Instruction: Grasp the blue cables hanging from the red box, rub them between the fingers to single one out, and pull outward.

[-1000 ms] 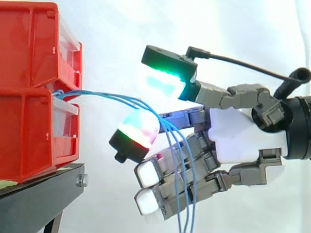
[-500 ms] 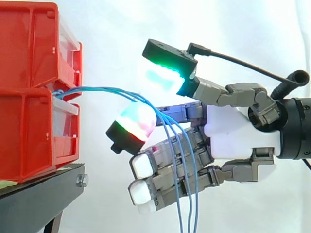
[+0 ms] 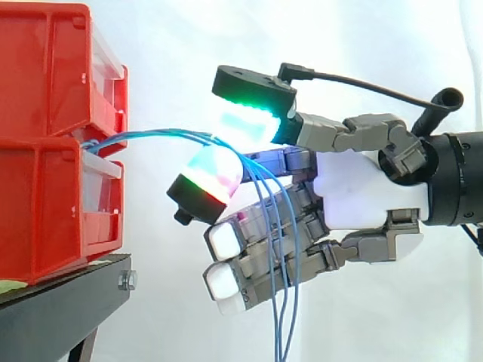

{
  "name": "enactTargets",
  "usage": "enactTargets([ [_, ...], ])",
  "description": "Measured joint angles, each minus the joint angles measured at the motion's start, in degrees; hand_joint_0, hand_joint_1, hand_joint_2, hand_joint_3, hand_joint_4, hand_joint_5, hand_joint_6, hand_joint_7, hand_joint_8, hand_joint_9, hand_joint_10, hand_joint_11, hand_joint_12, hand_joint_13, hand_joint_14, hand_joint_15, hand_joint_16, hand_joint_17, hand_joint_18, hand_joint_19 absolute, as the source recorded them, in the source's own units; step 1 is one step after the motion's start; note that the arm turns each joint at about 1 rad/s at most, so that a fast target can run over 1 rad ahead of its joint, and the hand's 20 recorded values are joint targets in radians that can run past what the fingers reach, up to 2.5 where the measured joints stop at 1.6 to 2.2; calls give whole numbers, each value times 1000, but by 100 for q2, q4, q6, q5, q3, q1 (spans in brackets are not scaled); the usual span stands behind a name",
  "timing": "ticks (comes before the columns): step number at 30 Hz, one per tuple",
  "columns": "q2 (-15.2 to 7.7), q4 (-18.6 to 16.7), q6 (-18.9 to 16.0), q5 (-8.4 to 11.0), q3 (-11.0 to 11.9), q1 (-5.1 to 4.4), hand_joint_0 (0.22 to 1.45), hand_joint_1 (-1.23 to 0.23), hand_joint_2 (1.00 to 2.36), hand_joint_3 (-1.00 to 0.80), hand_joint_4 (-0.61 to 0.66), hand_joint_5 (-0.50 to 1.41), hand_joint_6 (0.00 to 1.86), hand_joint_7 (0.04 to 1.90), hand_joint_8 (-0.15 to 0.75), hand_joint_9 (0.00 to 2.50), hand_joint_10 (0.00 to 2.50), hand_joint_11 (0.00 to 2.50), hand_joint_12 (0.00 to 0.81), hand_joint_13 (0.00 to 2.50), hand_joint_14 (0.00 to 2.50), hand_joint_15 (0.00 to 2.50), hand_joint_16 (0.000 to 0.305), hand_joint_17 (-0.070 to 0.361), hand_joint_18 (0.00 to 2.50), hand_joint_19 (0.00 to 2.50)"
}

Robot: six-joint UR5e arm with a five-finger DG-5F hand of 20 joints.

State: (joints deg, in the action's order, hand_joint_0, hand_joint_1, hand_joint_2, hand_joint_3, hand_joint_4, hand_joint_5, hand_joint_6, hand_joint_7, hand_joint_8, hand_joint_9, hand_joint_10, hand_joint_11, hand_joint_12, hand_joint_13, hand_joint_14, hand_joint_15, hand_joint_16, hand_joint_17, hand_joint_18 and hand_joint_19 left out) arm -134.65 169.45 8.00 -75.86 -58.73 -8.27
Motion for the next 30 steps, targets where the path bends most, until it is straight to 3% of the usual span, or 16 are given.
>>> enactTargets([
  [5, 0, 92, 55, -13, 71, 9, 491, -425, 1000, -500, 58, -139, 869, 979, 253, 916, 16, 540, 358, 743, 20, 530, 50, 113, 526, 462],
  [10, 0, 86, 176, -16, 78, 24, 573, -339, 1001, -479, 39, -134, 862, 1018, 234, 919, 19, 552, 339, 732, 21, 529, 46, 103, 494, 475],
  [15, 0, 83, 228, -17, 80, 26, 579, -485, 1012, -275, 43, -132, 863, 1012, 239, 918, 19, 559, 343, 723, 21, 534, 47, 105, 509, 467],
  [21, 0, 81, 247, -17, 81, 27, 563, -698, 1003, -94, 66, -126, 877, 1015, 290, 903, 13, 529, 405, 731, 17, 509, 61, 136, 576, 395],
  [26, 0, 69, 294, -17, 82, 27, 582, -761, 1010, -115, 74, -141, 896, 988, 266, 844, 15, 549, 382, 679, 19, 509, 55, 124, 515, 392],
  [30, -1, 64, 305, -17, 84, 30, 626, -849, 1013, -272, 25, -154, 901, 1014, 225, 791, 17, 563, 330, 622, 20, 505, 44, 100, 433, 400],
])
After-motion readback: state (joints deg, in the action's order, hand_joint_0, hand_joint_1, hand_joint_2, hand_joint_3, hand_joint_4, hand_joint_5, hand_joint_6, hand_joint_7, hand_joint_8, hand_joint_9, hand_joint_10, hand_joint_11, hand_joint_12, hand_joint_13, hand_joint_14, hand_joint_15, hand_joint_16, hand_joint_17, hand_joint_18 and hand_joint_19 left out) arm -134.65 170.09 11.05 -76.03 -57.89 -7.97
